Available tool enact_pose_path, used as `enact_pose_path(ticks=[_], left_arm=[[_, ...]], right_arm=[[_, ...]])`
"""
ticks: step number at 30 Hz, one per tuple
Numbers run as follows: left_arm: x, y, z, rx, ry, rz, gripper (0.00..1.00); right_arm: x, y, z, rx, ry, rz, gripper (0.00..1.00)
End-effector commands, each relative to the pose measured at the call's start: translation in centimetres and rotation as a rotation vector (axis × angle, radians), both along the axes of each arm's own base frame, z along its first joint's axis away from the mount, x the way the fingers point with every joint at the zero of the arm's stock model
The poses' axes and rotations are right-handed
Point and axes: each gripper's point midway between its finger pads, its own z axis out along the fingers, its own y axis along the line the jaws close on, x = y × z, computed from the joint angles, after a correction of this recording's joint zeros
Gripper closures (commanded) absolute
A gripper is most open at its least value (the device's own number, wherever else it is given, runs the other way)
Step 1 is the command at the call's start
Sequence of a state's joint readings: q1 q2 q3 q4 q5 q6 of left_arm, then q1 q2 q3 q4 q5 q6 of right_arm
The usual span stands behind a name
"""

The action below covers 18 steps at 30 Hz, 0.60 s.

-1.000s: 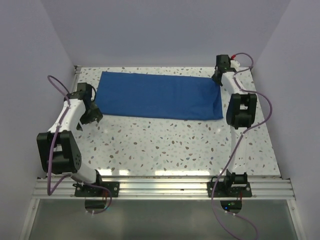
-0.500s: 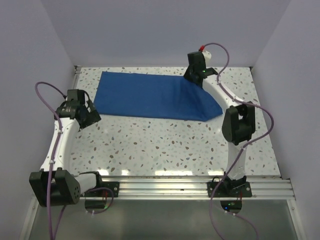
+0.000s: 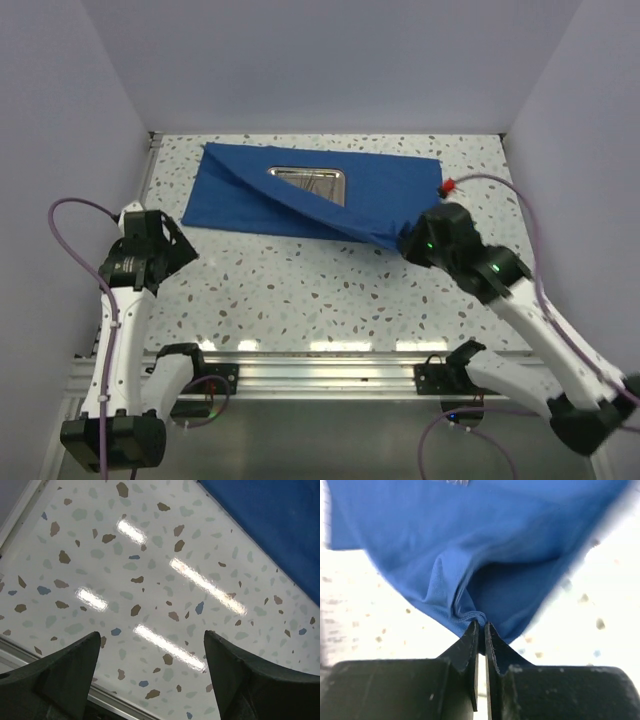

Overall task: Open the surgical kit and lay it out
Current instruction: Open the surgical kit at the center of the board.

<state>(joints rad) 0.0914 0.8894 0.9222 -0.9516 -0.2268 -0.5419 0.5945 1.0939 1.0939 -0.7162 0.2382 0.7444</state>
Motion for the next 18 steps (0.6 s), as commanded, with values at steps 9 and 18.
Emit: enact_pose_path(ticks=[9,18], left_arm=[[-1.7,1.3,3.3,0.033,-0.15,0.125,0.11],[-2.8,0.6,5.3,0.018,-0.176,0.084,0.11]], right_arm=[[-19.7,-13.6,-4.5,0.072,0.23,-0.321,0.02],[-19.8,-14.5,-1.5,0.071,0.171,-0.326,0.02]])
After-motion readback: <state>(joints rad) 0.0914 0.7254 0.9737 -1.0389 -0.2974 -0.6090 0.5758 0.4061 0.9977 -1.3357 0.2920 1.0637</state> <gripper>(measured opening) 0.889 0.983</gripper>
